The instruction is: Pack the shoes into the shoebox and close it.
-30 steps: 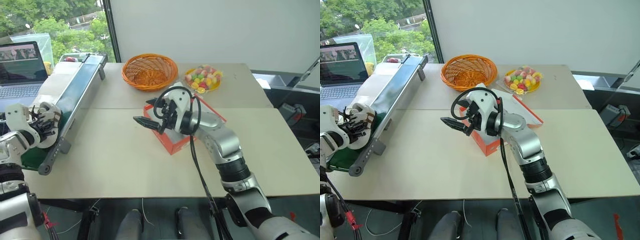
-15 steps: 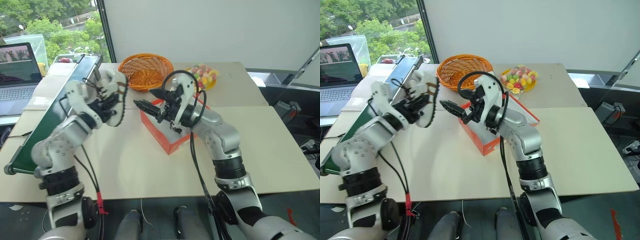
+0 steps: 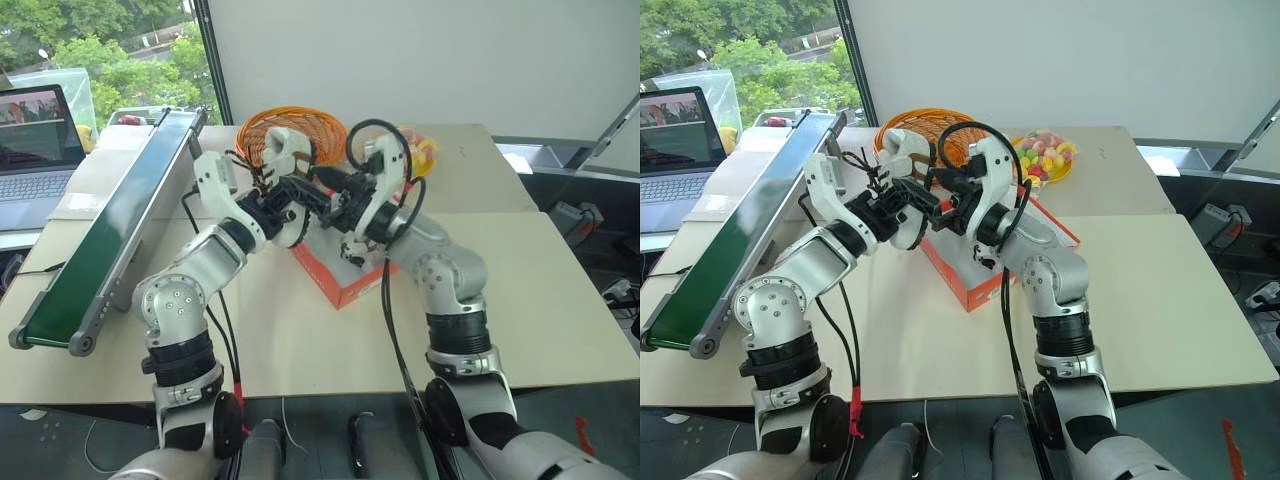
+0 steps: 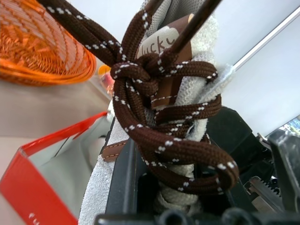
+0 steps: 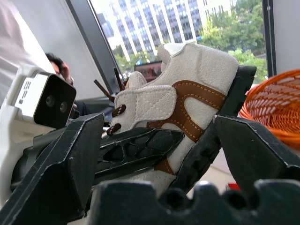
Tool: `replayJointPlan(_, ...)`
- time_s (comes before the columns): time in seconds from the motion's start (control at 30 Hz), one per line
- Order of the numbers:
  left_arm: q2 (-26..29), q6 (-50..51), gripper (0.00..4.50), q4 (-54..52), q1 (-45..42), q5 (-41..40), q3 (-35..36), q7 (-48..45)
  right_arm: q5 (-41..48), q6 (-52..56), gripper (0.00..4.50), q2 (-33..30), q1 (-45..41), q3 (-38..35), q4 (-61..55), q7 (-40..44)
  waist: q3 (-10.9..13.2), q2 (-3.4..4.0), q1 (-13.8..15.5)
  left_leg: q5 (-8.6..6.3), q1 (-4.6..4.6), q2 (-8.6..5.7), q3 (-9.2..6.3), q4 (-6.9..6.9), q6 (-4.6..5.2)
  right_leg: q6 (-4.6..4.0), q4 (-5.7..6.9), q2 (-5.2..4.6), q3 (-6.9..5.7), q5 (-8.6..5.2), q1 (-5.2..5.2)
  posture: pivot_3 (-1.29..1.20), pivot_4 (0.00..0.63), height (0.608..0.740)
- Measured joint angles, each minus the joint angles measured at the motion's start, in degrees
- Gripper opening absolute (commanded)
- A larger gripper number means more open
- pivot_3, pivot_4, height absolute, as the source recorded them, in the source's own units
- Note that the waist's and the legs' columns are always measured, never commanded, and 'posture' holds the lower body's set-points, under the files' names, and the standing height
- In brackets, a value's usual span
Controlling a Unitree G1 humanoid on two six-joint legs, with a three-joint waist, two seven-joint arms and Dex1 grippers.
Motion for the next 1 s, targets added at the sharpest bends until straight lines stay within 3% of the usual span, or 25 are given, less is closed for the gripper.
replayJointPlan(0.23, 2.18, 1.06, 0.43, -3.58, 1.49, -4.93, 0.97, 3.38, 4.12, 1.27, 4.5, 0.57, -1.34, -1.24, 0.07, -0.99, 0.0, 0.0, 0.1, 0.0, 0.03, 0.0, 0.0, 0.0, 0.0, 0.0, 0.0, 0.0, -0.01, 0.0, 0.03, 0.0, 0.15, 0.74)
replayJointPlan(0.53, 7.75, -0.6, 0.43, -5.36, 3.27, -10.42, 0.93, 1.64, 6.0, 3.6, 4.5, -3.34, -2.87, -4.7, 2.68, -2.75, 0.0, 0.0, 0.23, 0.0, 0.01, 0.0, 0.0, 0.0, 0.0, 0.0, -0.06, 0.02, 0.0, 0.0, 0.04, 0.0, 0.15, 0.74)
replayJointPlan(1.0, 4.22, -5.56, 0.43, -5.65, 4.45, -11.73, -5.89, 3.92, 6.54, 4.24, 4.5, -3.7, -3.76, -5.37, 5.02, -1.54, 0.0, 0.0, 0.21, 0.0, -0.01, 0.0, 0.0, 0.0, 0.0, 0.0, -0.08, 0.02, 0.0, 0.0, 0.05, 0.0, 0.15, 0.74)
